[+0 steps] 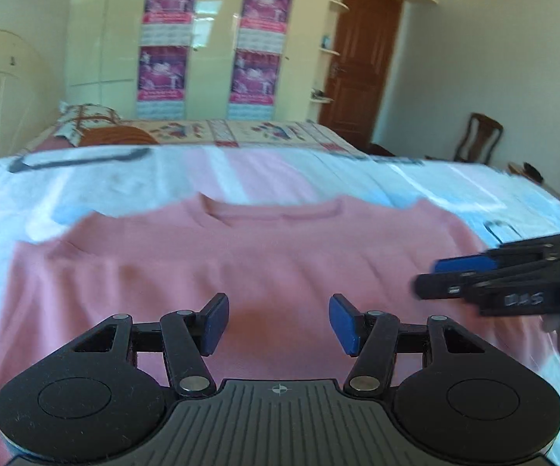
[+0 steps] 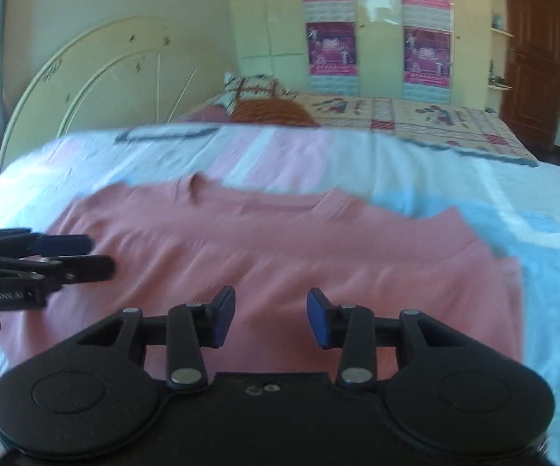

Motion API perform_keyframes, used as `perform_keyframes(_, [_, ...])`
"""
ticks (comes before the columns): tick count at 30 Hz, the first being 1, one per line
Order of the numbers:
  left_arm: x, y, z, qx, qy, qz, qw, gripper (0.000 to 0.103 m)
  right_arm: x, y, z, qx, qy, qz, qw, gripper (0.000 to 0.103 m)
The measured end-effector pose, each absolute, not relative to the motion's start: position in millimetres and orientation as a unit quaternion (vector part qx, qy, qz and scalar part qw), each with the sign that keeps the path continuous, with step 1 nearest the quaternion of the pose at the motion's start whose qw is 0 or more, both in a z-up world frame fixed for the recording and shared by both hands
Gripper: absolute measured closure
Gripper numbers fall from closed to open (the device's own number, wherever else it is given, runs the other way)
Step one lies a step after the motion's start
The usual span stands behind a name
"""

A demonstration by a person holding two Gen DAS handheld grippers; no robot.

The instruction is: Fold small clothes

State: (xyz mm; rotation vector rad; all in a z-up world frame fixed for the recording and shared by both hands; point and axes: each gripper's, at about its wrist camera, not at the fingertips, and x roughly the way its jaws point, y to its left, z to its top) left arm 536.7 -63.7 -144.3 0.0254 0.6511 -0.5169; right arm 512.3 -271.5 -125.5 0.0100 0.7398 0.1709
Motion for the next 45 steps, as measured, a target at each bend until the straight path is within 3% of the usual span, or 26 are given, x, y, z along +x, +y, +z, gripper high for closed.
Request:
perform_keyframes(24, [468, -71, -150, 0.085, 0.346, -0.2, 0.913, 0.045, 444, -250, -132, -0.048, 0.388, 0.068, 0.918, 0.062])
perform_keyframes(39, [445, 54, -153, 0.039, 0.355, -0.08, 0.931, 0.045, 386, -350, -132, -0.012, 0.416, -0.03, 0.909, 0.062])
perform_keyframes(45, [445, 67, -149, 0.034, 0.353, -0.057, 0.933, 0.045, 378, -349, -119, -0.007, 0.395, -0.037, 0.918, 0.065])
